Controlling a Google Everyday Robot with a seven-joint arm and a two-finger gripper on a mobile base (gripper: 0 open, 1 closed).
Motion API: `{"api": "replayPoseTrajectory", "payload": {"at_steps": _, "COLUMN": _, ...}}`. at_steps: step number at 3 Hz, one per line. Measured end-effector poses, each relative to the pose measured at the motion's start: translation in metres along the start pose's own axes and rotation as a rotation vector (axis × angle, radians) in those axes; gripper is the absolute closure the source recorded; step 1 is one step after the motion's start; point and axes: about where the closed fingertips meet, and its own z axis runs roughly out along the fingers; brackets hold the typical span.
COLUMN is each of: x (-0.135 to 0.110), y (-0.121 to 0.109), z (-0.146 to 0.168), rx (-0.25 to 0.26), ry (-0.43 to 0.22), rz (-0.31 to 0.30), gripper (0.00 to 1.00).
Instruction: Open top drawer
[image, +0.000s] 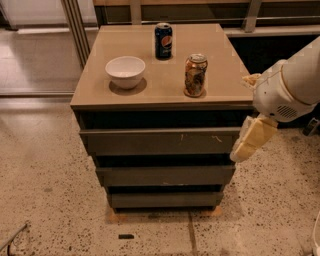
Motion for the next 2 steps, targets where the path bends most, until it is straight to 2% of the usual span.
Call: {"api": "replayPoseTrajectory", "payload": {"at_steps": 2, "x": -0.011, "y": 0.003, "z": 0.100, "rx": 0.000, "ry": -0.052, "rz": 0.016, "gripper": 0.00}}
